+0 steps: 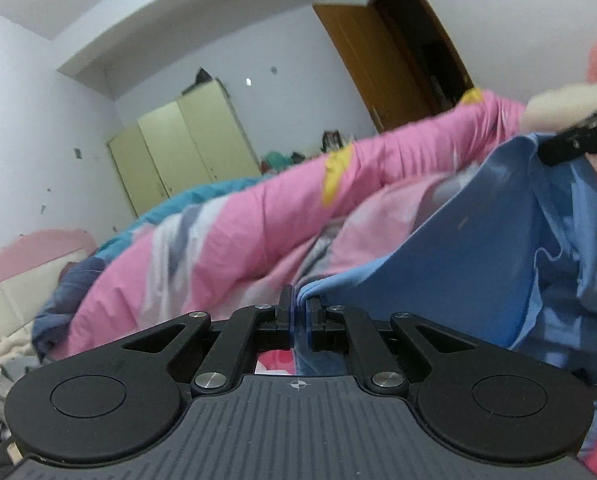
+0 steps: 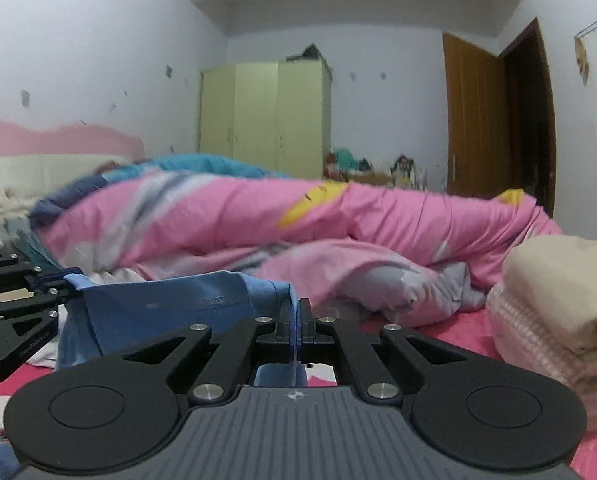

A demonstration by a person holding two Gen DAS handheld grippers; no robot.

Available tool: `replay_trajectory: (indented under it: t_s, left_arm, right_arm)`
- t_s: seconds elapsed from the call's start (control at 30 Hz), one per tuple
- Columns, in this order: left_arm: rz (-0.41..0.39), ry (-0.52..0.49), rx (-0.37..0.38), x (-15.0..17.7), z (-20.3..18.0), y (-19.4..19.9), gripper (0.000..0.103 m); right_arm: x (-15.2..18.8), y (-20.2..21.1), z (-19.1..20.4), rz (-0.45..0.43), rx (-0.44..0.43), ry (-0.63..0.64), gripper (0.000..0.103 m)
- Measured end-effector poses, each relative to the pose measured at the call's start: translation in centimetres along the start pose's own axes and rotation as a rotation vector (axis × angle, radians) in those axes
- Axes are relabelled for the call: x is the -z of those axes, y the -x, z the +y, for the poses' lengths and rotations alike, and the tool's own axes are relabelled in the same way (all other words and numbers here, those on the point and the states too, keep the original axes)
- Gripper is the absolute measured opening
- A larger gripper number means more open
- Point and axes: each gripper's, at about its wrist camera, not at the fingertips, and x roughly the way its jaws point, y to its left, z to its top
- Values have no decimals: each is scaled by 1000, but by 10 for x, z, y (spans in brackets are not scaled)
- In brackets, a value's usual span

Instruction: Fold clothes

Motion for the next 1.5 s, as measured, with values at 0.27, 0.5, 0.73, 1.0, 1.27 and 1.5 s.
replay_trajectory:
  t_s: [0.27,0.5,0.73,1.0,1.27,1.5]
  left_arm:
    - [115,-70,-18,0,-15,-140,4]
    - [301,-66,38,32,-41,-252,7]
    - [471,-1,141,66,-47,-283,19]
    - [441,124,106,40,11,-214,54]
    - [421,202,235,24,43,-101,72]
    - [553,186,301,71,14,-58,83]
  right_arm:
    - [-7,-147,-28,82,38,76,0]
    - [35,-273,-46,265,61,108,0]
    - [83,-328,-68,461,27,22,4]
    - [45,-262,-101,466,-11,-171,51]
    - [32,-134,-77,428,-209,-318,52]
    - [65,-99,-68,469,-40,-314,52]
